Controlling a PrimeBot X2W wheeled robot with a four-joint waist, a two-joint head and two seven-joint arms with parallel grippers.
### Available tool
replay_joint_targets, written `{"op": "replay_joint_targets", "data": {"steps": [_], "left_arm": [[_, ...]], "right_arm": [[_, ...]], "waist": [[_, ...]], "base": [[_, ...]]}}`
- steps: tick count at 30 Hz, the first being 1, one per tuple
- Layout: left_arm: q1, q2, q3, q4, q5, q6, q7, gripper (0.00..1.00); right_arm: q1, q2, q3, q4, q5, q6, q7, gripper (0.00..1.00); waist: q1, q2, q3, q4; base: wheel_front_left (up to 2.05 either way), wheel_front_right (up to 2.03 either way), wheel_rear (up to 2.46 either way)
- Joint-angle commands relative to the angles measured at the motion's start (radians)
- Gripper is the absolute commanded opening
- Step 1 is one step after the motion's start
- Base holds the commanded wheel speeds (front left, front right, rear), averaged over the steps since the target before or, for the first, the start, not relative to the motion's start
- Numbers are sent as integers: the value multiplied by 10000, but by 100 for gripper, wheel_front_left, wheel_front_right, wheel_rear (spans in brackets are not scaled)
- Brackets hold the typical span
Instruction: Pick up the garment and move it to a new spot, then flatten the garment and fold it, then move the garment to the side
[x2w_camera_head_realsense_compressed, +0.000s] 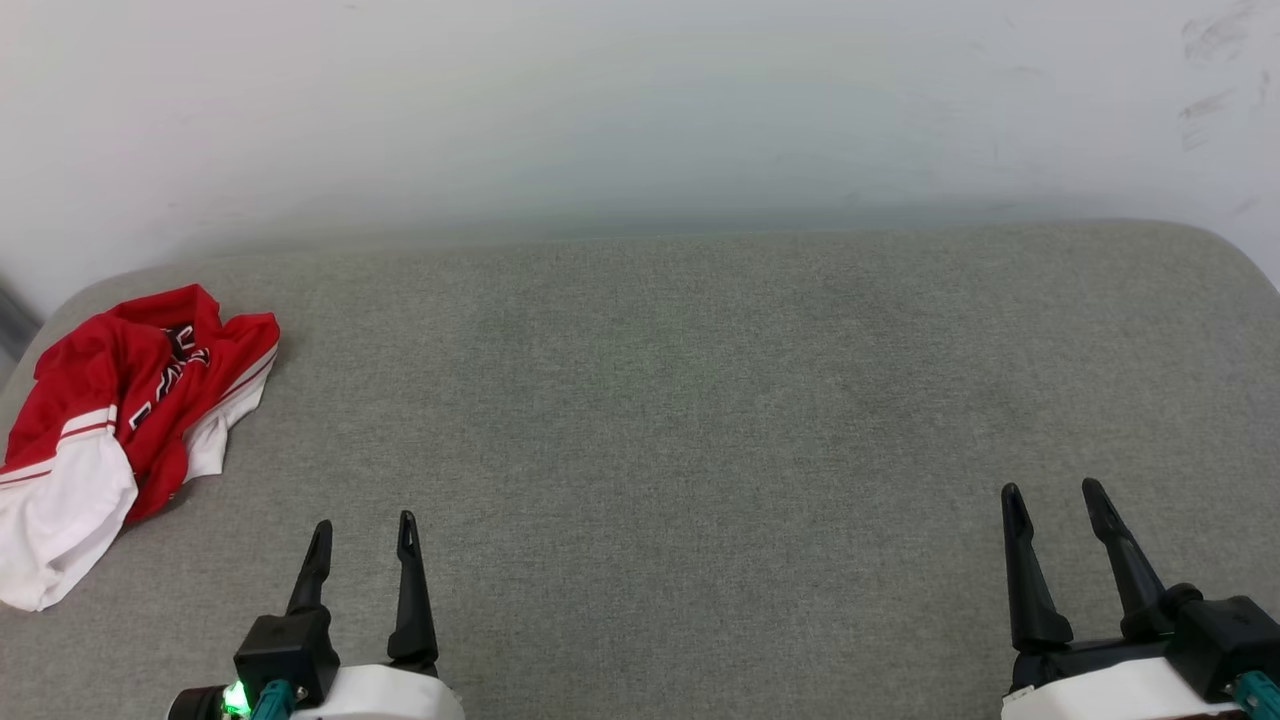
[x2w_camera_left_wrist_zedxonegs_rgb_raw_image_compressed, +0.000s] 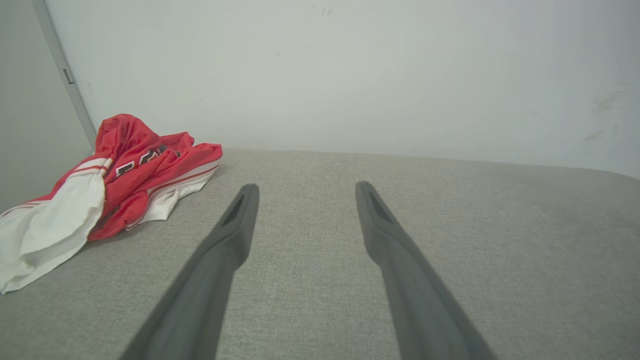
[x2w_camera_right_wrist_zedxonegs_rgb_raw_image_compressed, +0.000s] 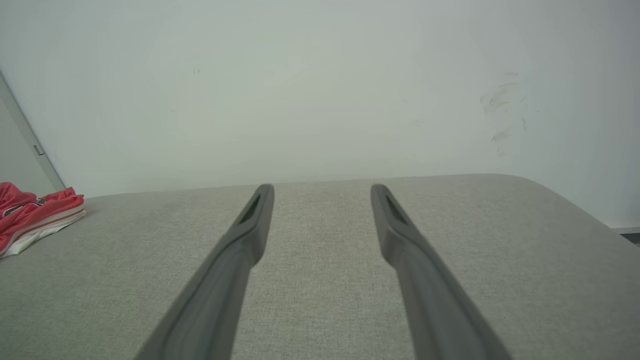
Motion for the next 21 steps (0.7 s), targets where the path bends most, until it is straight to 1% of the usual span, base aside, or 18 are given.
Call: {"op": "replay_joint_targets", "data": {"steps": [1,10,12,21], "left_arm": [[33,-6,21,-20,180,5,-87,100],[33,-10,65,54,426,24,-250,100],[40,-9,110,86,215,12,-242,100],[52,-11,157,233,-9,-80,-242,100]], "right_arm": [[111,-2,10,-58,-118,0,-81,100],[183,-1,32,-43,-439,-1,-239,100],[180,-1,13,5,-350,-1,-230,100],[155,-1,-41,142,-22,-1,-230,100]], "waist": [[0,0,7,0],[0,0,38,-17],[0,0,37,-26],[0,0,28,-53]], "base": [[0,0,0],[0,0,0],[0,0,0],[0,0,0]]}}
